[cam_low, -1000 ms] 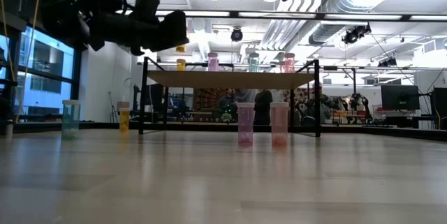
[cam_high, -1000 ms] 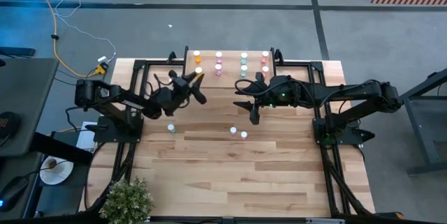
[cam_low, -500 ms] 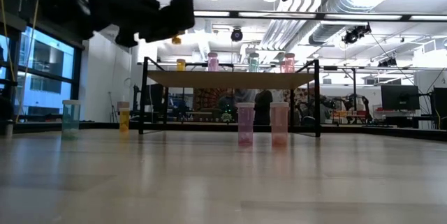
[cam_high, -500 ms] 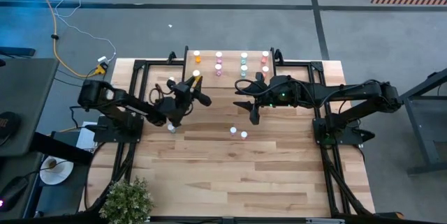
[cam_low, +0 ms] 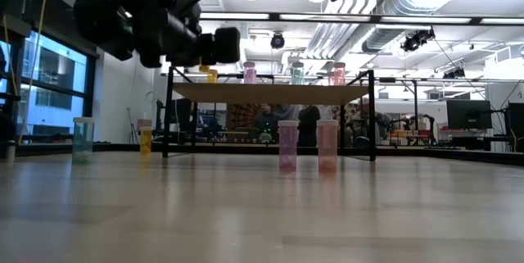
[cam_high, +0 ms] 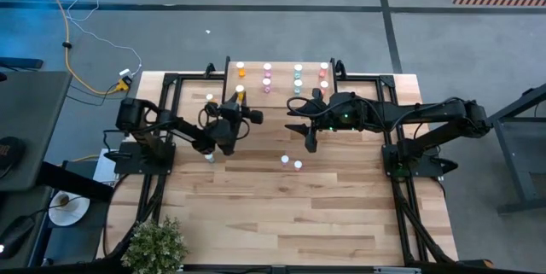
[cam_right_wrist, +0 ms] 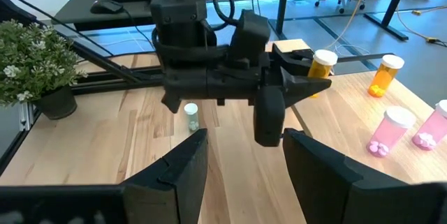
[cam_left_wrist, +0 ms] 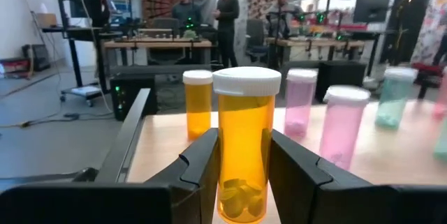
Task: Pick and place medicine bottles onto shelf by color
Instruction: Put the bottom orange pill bottle on the shelf aligned with the other orange pill bottle
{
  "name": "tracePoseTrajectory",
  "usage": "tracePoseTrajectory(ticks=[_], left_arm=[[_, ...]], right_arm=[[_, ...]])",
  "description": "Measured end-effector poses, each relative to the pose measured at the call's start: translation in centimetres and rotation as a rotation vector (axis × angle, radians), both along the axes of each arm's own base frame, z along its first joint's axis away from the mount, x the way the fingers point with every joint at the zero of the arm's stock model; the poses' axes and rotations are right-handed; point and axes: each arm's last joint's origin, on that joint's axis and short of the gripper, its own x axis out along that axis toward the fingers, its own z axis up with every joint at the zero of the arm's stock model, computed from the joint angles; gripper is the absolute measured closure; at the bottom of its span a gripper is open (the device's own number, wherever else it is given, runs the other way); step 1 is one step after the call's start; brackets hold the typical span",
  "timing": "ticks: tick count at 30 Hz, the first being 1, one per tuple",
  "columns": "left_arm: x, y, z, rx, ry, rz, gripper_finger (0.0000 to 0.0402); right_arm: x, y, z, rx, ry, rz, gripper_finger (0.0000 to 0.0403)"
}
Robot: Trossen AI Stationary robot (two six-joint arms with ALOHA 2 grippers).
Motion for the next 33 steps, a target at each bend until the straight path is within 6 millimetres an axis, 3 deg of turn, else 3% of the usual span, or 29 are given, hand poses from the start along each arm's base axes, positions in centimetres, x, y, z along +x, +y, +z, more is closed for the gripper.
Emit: tracePoseTrajectory(ticks=[11,33], left_arm=[[-0.2,1.5,-0.2,-0.001,-0.02,-0.022,0.0304],[-0.4,2.4,-0.6,-0.015,0.004,0.015,0.0304]], right_arm=[[0.0,0.0,0.0,-0.002,0.0,0.001,0.0224],[0.0,0.0,0.0,0.001,-0.001,0.0,0.0224]])
